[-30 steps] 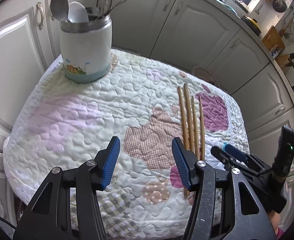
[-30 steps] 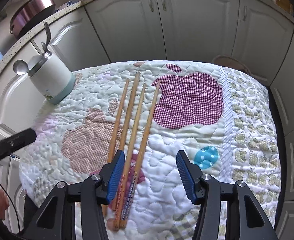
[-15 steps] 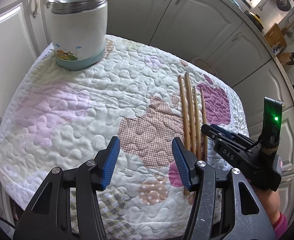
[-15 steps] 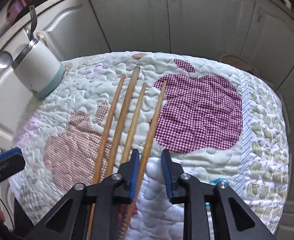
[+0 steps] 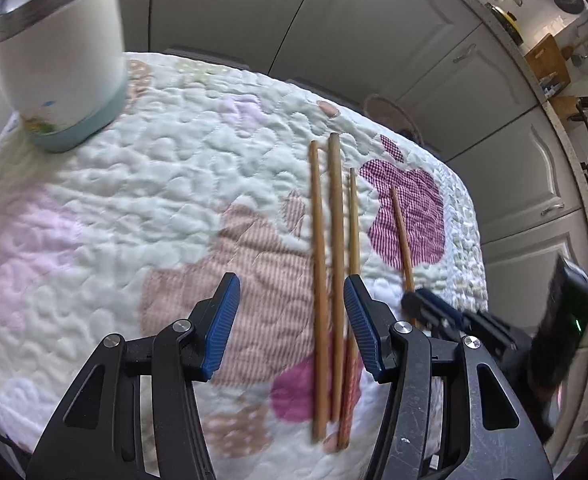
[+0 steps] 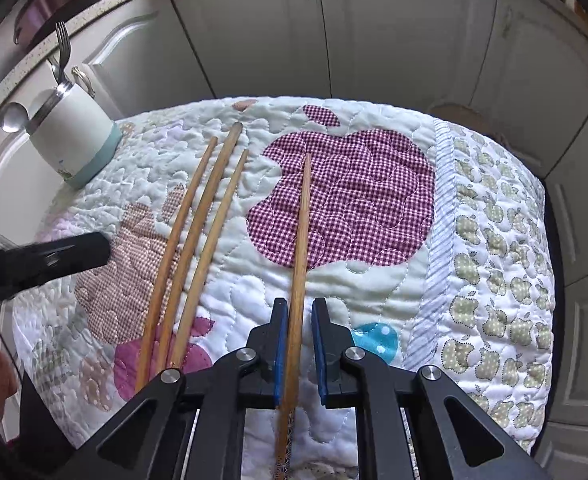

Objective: Organize utensils
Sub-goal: 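Close right tool on one chopstick while left tool grasps another chopstick, then lift both chopsticks upright and carry them over the white jar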

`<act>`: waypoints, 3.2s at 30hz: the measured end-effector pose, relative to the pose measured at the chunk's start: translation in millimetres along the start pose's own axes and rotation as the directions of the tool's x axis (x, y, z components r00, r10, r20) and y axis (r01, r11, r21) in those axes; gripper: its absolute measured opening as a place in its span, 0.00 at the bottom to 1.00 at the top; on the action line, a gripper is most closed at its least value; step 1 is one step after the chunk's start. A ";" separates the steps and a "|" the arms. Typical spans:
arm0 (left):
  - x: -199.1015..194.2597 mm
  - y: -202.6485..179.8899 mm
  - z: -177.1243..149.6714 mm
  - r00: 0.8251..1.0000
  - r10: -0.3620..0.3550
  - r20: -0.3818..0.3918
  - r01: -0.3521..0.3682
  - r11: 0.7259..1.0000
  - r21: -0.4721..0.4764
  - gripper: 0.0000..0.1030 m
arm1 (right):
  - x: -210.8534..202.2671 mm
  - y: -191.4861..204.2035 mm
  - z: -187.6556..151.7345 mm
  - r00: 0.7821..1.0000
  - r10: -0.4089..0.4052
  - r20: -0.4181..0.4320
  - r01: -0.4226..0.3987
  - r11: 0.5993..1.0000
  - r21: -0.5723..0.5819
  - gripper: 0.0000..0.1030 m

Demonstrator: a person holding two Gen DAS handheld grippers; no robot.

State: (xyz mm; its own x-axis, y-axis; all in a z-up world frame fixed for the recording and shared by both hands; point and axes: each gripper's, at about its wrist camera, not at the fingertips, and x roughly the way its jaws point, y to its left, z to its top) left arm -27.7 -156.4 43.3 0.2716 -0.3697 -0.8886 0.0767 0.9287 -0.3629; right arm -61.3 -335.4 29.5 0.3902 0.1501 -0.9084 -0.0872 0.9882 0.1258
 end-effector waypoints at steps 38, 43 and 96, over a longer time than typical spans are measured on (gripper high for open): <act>42.8 -24.6 16.0 0.990 0.136 -0.049 -0.133 0.990 0.051 0.27 | -4.0 -7.2 4.2 0.998 0.063 0.005 -0.063 0.998 0.028 0.32; 44.8 -24.0 19.8 0.988 0.145 -0.047 -0.143 0.989 0.044 0.27 | 5.0 -1.5 11.2 1.000 0.020 -0.015 -0.020 1.000 -0.021 0.26; -5.6 -8.6 -9.9 0.999 -0.026 0.030 0.021 0.989 0.146 0.04 | -41.4 -3.3 11.3 0.987 0.150 0.057 -0.151 0.988 0.025 0.05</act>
State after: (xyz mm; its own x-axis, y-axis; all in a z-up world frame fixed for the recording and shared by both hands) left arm -39.3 -162.6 48.6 0.2980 -0.3925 -0.8701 0.2221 0.9150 -0.3367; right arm -66.7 -344.5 71.1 0.4247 0.2980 -0.8549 -0.1222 0.9545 0.2720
